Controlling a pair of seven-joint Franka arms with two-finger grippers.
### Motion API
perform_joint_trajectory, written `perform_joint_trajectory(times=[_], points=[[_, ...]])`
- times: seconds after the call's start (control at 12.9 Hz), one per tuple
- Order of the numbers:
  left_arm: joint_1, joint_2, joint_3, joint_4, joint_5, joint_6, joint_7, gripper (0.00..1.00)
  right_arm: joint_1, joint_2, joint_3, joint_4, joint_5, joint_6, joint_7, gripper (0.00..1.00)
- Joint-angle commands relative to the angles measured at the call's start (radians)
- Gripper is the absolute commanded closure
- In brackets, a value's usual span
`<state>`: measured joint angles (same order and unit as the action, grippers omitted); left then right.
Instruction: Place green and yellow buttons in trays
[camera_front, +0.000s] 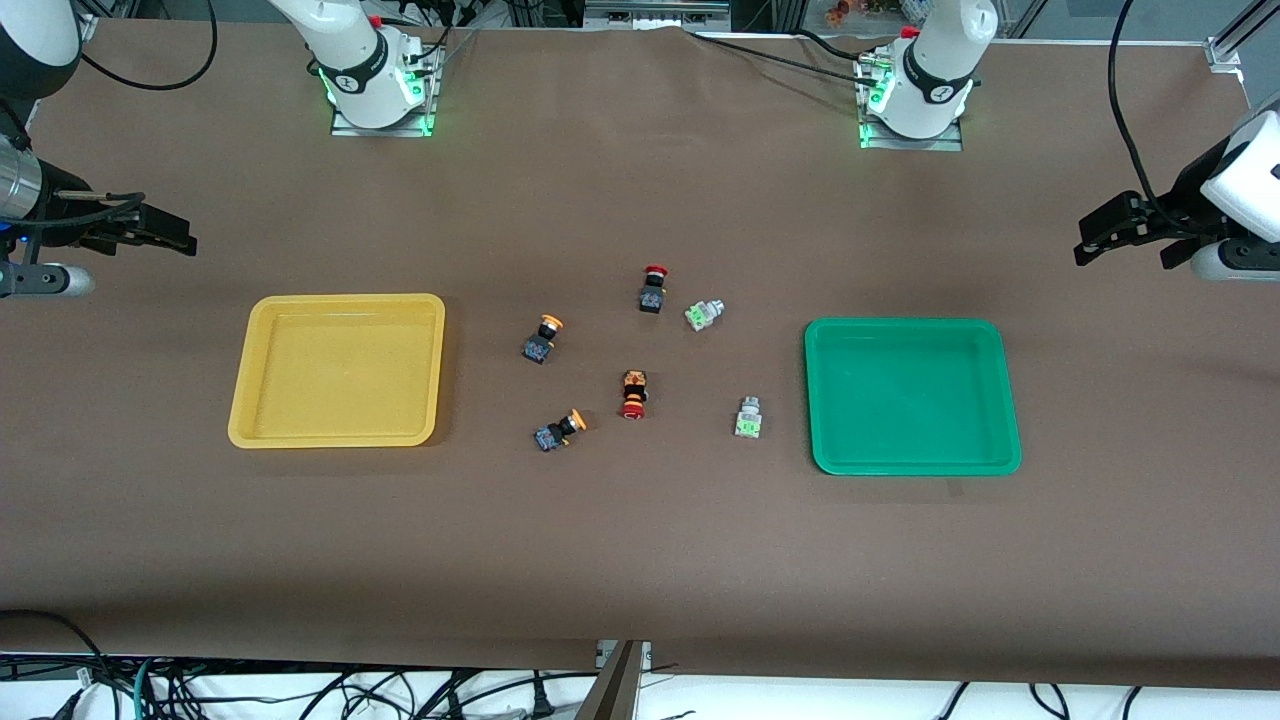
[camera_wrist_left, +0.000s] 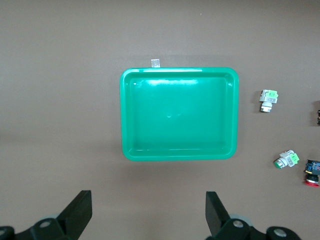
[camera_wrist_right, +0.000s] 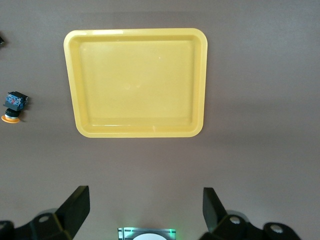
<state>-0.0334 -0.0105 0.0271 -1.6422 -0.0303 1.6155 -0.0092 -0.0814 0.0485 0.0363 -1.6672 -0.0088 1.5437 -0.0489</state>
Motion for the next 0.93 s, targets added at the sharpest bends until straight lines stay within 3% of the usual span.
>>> perform_joint_trajectory(times=[0.0,0.46,0.7,0.85], points=[[-0.01,0.017,0.002,0.032,0.044,-0.022,0.011,0.0,-0.015,-0.054,0.016,-0.054,-0.013,0.007,-0.017,0.0],[-0.011,0.018,0.001,0.032,0.044,-0.025,0.009,0.0,-0.005,-0.035,0.025,-0.054,-0.005,0.021,-0.005,0.0],[-0.011,0.021,-0.012,0.028,0.041,-0.026,0.0,0.0,0.031,0.002,0.027,-0.056,-0.002,0.096,0.011,0.0],[-0.013,0.052,-0.013,0.024,0.041,-0.026,-0.005,0.0,0.133,0.068,0.025,-0.057,-0.003,0.166,0.21,0.0]])
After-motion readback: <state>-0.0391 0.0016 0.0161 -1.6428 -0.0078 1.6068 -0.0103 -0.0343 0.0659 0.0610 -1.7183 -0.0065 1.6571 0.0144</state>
